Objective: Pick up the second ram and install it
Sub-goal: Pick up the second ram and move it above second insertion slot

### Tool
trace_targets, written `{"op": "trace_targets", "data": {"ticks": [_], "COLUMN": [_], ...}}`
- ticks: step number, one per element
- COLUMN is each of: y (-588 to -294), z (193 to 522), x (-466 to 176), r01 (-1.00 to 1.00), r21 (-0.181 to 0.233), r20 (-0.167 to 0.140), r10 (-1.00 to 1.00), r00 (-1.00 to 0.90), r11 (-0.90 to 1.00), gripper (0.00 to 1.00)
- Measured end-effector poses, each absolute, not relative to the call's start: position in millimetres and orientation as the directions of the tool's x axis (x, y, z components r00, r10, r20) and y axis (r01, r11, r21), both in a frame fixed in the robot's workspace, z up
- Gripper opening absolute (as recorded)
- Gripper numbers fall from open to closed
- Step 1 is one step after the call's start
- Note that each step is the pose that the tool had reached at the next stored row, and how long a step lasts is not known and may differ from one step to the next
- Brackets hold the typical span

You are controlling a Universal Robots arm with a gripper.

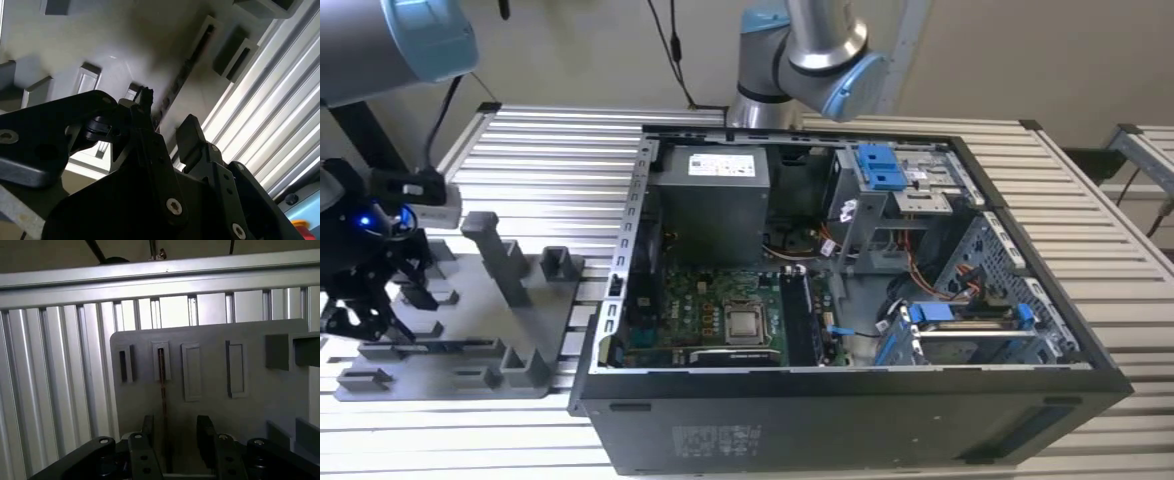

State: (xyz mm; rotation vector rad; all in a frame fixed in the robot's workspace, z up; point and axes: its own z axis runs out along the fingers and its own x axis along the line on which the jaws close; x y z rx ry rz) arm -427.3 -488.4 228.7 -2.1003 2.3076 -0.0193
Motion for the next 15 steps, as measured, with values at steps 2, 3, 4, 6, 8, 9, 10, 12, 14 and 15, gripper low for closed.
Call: {"op": "trace_targets", "data": {"ticks": [2,3,4,6,8,9,10,12,14,15], "y": [-489,-489,-490,-491,-493,-494,-495,-497,-500,-501], "z": [225,224,223,220,218,217,216,214,212,210], "x": [-427,-427,-428,-428,-428,-428,-428,-428,-428,-428], "r01": [-0.995,-0.995,-0.996,-0.996,-0.997,-0.997,-0.997,-0.998,-0.998,-0.999], "r21": [-0.023,-0.023,-0.023,-0.023,-0.023,-0.023,-0.023,-0.023,-0.023,-0.023], "r20": [-0.007,-0.007,-0.007,-0.007,-0.007,-0.007,-0.007,-0.007,-0.008,-0.008], "r10": [-0.996,-0.996,-0.996,-0.996,-0.997,-0.997,-0.998,-0.998,-0.999,-0.999], "r00": [-0.093,-0.092,-0.09,-0.086,-0.077,-0.072,-0.067,-0.057,-0.05,-0.048], "r11": [0.093,0.092,0.091,0.086,0.078,0.073,0.067,0.057,0.05,0.048], "gripper": [0.48,0.48,0.48,0.48,0.48,0.48,0.48,0.48,0.48,0.48]}}
